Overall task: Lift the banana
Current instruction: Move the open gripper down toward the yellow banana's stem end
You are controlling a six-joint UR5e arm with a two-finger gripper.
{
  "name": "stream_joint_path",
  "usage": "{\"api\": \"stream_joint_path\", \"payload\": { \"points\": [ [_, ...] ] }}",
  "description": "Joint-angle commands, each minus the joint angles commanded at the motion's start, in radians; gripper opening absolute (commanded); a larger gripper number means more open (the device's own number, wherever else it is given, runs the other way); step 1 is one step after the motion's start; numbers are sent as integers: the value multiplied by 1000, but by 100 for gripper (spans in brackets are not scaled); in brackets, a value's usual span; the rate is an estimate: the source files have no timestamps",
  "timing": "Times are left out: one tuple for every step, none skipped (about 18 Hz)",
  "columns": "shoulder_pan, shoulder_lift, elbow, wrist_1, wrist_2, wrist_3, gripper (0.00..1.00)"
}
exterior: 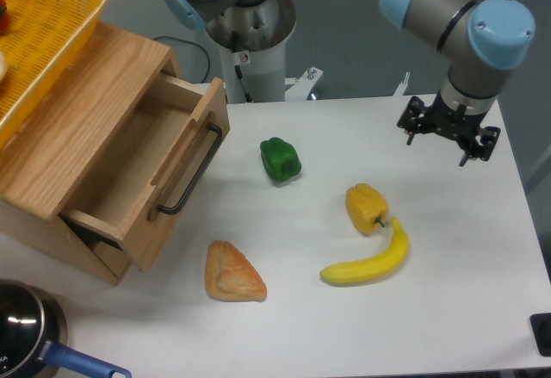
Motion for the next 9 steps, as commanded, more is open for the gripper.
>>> {"api": "stream_joint_path", "payload": {
  "points": [
    [0, -2, -2, 0, 0, -2, 100],
    [0, -5, -2, 2, 0, -2, 100],
    [0, -15, 0, 3, 0, 0, 100],
    [0, -24, 2, 23, 0, -2, 100],
    [0, -34, 0, 53, 0, 0, 100],
    [0, -38, 0, 81, 0, 0, 100],
    [-3, -43, 0, 93, 0, -3, 100],
    [-3, -45, 2, 95, 0, -6, 100],
    [-3, -46, 5, 95, 0, -6, 100]
  ]
}}
